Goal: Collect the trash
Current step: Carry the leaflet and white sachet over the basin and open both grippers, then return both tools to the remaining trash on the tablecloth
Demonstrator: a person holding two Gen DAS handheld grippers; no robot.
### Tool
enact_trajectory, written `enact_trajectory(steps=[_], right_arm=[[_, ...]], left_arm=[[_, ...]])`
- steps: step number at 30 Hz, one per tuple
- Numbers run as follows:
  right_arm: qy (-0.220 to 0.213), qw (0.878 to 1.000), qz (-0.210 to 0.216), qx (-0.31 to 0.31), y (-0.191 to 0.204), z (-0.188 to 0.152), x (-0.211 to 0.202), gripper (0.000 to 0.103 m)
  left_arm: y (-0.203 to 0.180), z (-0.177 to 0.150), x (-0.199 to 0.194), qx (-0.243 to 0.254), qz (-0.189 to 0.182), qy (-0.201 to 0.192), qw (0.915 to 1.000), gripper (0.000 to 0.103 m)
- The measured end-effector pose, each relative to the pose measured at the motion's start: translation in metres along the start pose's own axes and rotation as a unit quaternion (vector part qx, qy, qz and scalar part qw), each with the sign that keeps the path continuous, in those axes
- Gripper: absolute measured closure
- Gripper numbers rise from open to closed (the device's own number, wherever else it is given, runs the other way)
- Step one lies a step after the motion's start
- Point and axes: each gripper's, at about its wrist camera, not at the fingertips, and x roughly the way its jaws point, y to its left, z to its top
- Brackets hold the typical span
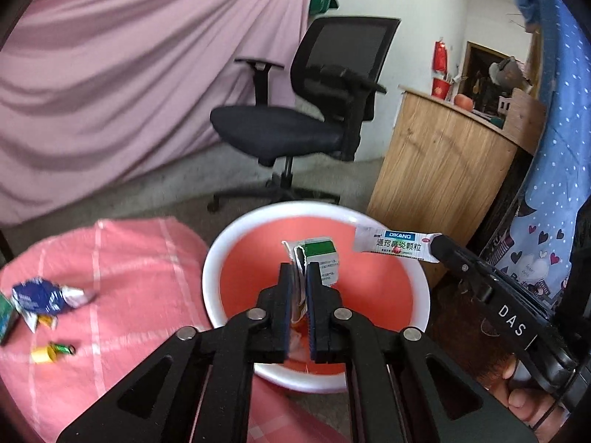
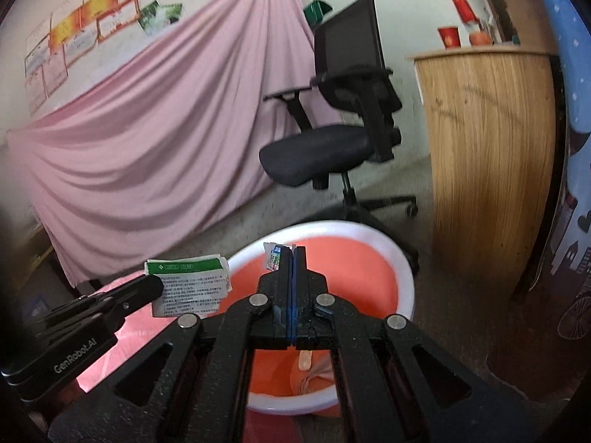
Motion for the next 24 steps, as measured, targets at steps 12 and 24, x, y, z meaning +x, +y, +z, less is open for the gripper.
enact_trajectory(steps=[12, 24], right_arm=[[0.023, 1.000, -0.004, -0.005, 0.005, -0.001, 0.009, 0.078], [-0.008, 1.000, 0.004, -0.027, 0.026, 0.003, 0.000, 0.039]], left_arm=[[0.034, -0.006, -0.005, -0.056, 0.013, 0.030, 0.9979, 0.080], [0.061, -0.012, -0.048, -0.073, 0.053, -0.033, 0.9953, 0.044]])
